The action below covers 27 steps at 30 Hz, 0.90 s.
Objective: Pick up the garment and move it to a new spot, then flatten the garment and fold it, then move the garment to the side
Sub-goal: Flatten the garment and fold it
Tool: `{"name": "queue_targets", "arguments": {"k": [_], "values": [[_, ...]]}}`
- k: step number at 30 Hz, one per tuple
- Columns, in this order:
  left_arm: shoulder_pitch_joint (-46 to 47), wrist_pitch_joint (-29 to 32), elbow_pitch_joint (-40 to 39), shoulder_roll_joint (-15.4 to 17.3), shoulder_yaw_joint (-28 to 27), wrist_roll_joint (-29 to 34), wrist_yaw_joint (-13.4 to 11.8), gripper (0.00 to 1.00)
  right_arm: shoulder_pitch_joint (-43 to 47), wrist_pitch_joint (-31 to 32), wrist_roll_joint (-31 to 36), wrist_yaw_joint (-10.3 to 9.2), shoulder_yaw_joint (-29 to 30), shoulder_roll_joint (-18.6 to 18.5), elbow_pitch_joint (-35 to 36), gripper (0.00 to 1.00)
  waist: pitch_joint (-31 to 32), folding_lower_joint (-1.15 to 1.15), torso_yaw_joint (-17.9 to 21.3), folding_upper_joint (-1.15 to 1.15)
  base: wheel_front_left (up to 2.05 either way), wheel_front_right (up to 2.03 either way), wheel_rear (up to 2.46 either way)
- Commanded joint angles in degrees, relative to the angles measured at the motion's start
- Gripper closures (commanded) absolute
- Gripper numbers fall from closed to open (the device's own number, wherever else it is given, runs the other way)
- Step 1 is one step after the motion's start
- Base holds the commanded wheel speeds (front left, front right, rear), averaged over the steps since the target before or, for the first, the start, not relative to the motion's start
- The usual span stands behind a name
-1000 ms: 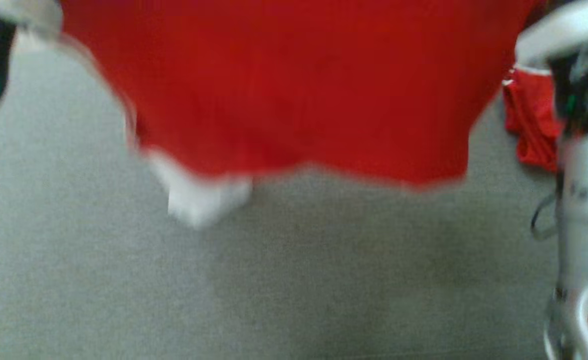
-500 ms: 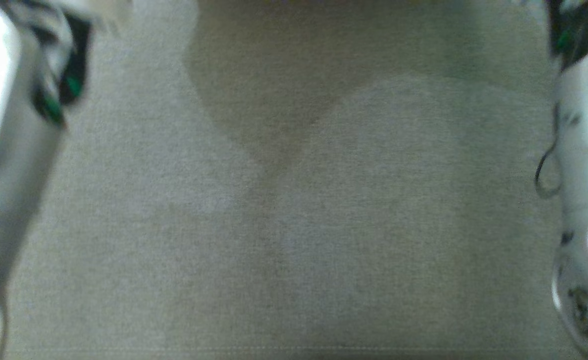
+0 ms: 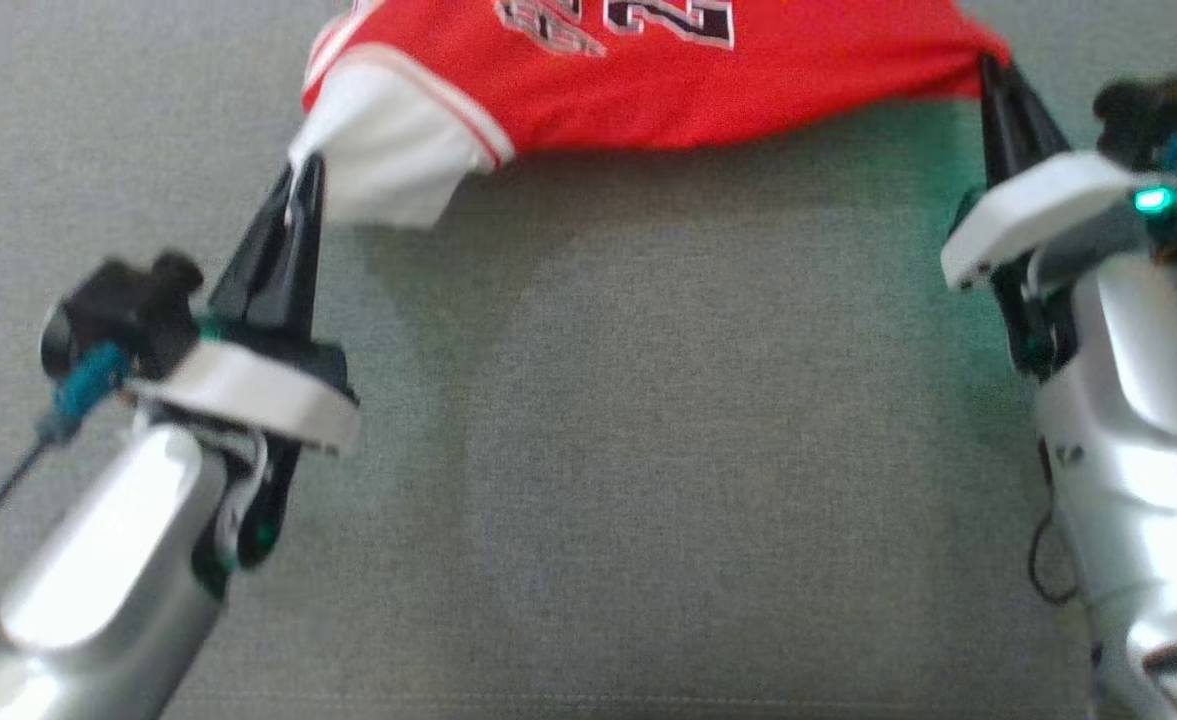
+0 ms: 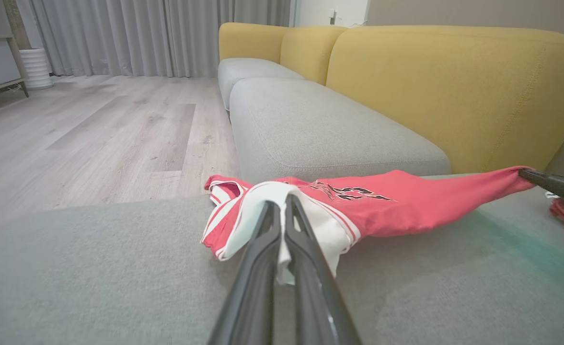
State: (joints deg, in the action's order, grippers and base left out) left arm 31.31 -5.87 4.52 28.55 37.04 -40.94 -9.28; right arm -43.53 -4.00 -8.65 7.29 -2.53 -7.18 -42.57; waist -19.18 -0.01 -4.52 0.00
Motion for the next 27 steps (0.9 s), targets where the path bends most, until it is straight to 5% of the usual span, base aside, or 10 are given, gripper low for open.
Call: {"name": "queue_targets", "arguments": {"k": [1, 9, 17, 23, 27], "values": [[0.01, -0.76, -2.55, 2.8, -2.29, 0.07, -0.75, 1.0, 1.36, 0.13, -0.65, 0.2, -0.97, 0.11, 2.52, 1.0, 1.27, 0.01, -0.02, 0.0, 0.0, 0.0, 0.0], [-13.36, -0.68, -11.02, 6.77, -0.83, 0.51, -6.51, 1.0, 17.71, 2.85, -4.46, 0.2, 0.56, 0.6, 13.73, 1.0, 8.74, 0.01, 0.21, 0.0, 0.0, 0.0, 0.0], [-28.04, 0.03, -20.99, 11.4, -0.63, -0.94, -13.52, 1.0, 38.93, 8.57, -5.58, 0.2, 4.03, 3.26, 33.1, 1.0, 17.64, 0.01, 0.76, 0.0, 0.0, 0.0, 0.0], [-38.16, 0.39, -29.05, 14.86, -0.77, -2.03, -18.77, 1.0, 51.18, 14.78, -5.41, 0.2, 4.27, 4.2, 46.88, 1.0, 20.21, 0.01, 1.56, 0.0, 0.0, 0.0, 0.0], [-41.13, 0.64, -31.72, 16.03, -0.85, -2.67, -20.12, 1.0, 55.33, 18.01, -6.43, 0.2, 4.57, 4.27, 51.29, 1.0, 20.35, 0.01, 1.51, 0.0, 0.0, 0.0, 0.0]]}}
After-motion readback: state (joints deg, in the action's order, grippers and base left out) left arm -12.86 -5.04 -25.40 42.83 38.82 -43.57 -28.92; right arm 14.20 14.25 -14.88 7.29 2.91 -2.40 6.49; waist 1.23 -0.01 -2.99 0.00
